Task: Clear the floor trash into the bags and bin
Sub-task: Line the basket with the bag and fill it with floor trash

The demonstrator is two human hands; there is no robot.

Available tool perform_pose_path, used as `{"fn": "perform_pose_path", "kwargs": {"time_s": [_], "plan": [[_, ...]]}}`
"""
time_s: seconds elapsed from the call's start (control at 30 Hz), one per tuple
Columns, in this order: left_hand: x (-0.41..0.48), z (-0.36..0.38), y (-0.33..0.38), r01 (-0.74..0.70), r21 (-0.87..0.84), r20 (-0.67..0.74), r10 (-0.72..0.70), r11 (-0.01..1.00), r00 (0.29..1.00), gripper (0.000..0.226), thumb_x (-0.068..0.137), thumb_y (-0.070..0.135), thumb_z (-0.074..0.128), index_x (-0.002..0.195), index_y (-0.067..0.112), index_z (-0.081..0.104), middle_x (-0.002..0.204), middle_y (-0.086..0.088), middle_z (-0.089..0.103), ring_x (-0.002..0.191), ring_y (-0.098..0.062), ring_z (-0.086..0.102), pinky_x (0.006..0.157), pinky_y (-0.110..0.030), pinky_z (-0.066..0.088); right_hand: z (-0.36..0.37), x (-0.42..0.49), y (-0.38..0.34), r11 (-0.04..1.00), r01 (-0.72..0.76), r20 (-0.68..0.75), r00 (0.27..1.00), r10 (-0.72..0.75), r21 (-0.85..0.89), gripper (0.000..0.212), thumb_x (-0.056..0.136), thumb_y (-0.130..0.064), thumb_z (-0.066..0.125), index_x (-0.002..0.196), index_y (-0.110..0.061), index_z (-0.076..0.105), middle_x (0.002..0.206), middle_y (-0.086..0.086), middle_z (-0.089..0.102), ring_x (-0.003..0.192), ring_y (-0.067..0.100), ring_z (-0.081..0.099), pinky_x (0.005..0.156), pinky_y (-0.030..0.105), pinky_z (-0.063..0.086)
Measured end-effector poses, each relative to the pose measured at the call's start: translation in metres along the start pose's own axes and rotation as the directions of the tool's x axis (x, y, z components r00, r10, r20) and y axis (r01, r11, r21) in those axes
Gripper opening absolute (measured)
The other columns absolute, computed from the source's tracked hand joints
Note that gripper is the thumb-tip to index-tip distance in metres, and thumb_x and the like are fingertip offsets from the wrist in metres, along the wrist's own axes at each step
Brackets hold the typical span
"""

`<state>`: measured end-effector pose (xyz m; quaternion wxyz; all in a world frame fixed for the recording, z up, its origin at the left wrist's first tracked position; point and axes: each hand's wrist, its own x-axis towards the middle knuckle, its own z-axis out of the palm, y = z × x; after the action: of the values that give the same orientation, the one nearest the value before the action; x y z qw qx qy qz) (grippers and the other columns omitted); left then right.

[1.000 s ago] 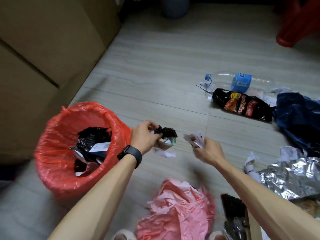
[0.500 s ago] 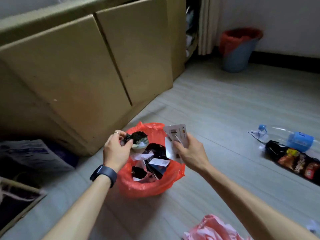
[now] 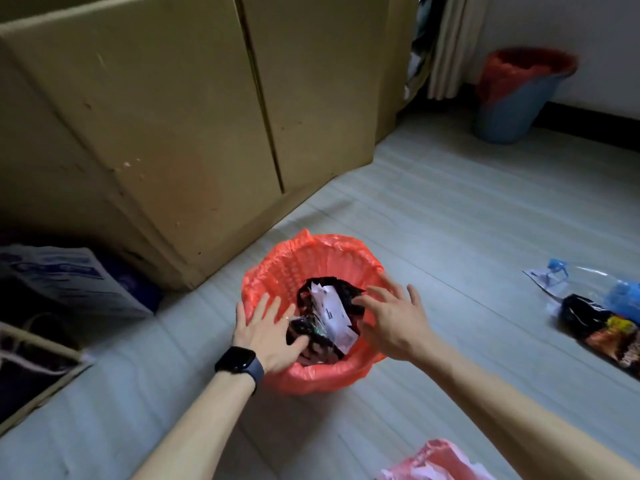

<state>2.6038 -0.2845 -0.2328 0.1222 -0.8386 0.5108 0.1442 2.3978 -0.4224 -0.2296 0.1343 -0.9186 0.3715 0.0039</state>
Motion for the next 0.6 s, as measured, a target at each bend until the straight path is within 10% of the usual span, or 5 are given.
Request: {"fn": "perform_pose_path", "kwargs": {"time_s": [0.13, 0.33, 0.5, 0.6], "plan": [[0.006, -0.003, 0.004, 0.039, 0.015, 0.117, -0.041, 0.999, 0.992, 0.067, 0.089, 0.066, 0.027, 0.151, 0.041, 0.024, 0.164, 0.003, 0.011, 0.151, -0.019, -0.003, 0.113, -0.064, -0.010, 0.007, -0.004, 0.003, 0.997, 0.069, 0.060, 0.996, -0.071, 0.038, 0.031, 0.092, -0.046, 0.044, 0.110, -0.039, 0.068, 0.154, -0.007, 0.036, 0.151, 0.023, -0.012, 0.116, 0.056, 0.014], [0.001, -0.039, 0.030, 0.032, -0.249, -0.084, -0.055, 0.968, 0.995, 0.076, 0.080, 0.033, 0.052, 0.151, 0.026, 0.026, 0.159, 0.002, 0.022, 0.148, -0.018, 0.011, 0.117, -0.059, 0.003, 0.001, -0.053, 0.023, 0.886, -0.016, -0.286, 0.944, 0.166, 0.463, 0.031, 0.090, -0.034, 0.066, 0.118, -0.021, 0.067, 0.129, 0.002, 0.060, 0.126, 0.022, 0.049, 0.106, 0.031, 0.037], [-0.025, -0.054, 0.096, -0.326, -0.277, -0.413, 0.194, 0.904, 0.890, 0.062, 0.078, 0.018, 0.056, 0.140, 0.016, 0.047, 0.141, -0.003, 0.047, 0.130, -0.026, 0.042, 0.110, -0.041, 0.031, 0.027, -0.141, 0.080, 0.845, -0.405, 0.194, 0.913, 0.358, 0.350, 0.068, 0.085, -0.055, 0.066, 0.140, -0.021, 0.045, 0.142, 0.007, 0.050, 0.131, 0.026, 0.046, 0.107, 0.031, 0.035], [-0.048, -0.040, 0.157, -0.569, -0.204, -0.435, 0.447, 0.797, 0.782, 0.059, 0.077, 0.016, 0.058, 0.136, 0.011, 0.051, 0.134, -0.008, 0.052, 0.123, -0.028, 0.048, 0.106, -0.039, 0.036, 0.054, -0.198, 0.110, 0.766, -0.621, 0.545, 0.705, 0.453, 0.167, 0.116, 0.069, -0.076, 0.067, 0.156, -0.021, 0.013, 0.157, 0.018, 0.025, 0.142, 0.033, 0.033, 0.115, 0.038, 0.030]]}}
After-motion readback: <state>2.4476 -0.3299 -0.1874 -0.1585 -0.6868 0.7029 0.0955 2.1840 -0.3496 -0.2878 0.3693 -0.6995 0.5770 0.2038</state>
